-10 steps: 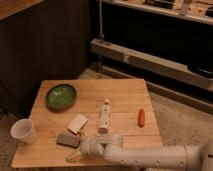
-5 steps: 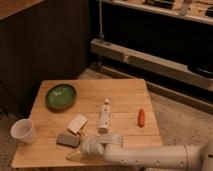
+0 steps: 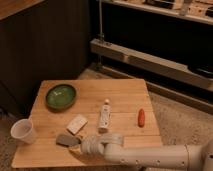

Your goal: Place the eraser on the white sponge

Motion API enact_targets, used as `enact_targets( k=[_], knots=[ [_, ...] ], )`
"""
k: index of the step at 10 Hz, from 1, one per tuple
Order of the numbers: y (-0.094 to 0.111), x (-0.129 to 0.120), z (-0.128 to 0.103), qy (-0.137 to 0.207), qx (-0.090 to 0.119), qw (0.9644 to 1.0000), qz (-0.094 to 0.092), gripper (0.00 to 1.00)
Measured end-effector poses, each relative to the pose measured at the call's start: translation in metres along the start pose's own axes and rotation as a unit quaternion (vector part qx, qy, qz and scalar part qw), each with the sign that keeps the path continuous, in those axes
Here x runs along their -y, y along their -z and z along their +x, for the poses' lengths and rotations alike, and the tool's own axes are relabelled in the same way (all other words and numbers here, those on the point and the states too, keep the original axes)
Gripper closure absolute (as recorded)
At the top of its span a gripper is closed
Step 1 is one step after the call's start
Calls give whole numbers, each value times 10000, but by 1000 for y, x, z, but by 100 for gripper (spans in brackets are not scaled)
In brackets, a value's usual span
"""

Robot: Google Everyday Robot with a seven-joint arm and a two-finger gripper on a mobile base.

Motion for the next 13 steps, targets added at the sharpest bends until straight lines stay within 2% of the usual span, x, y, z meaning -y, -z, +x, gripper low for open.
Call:
enact_targets(
  k=[1, 12, 13],
  knots=[
    [-1, 4, 0, 20, 10, 10000, 38, 100],
    [0, 0, 4, -2, -1, 10000, 4, 100],
    [3, 0, 12, 61, -162, 9998, 53, 100]
  ],
)
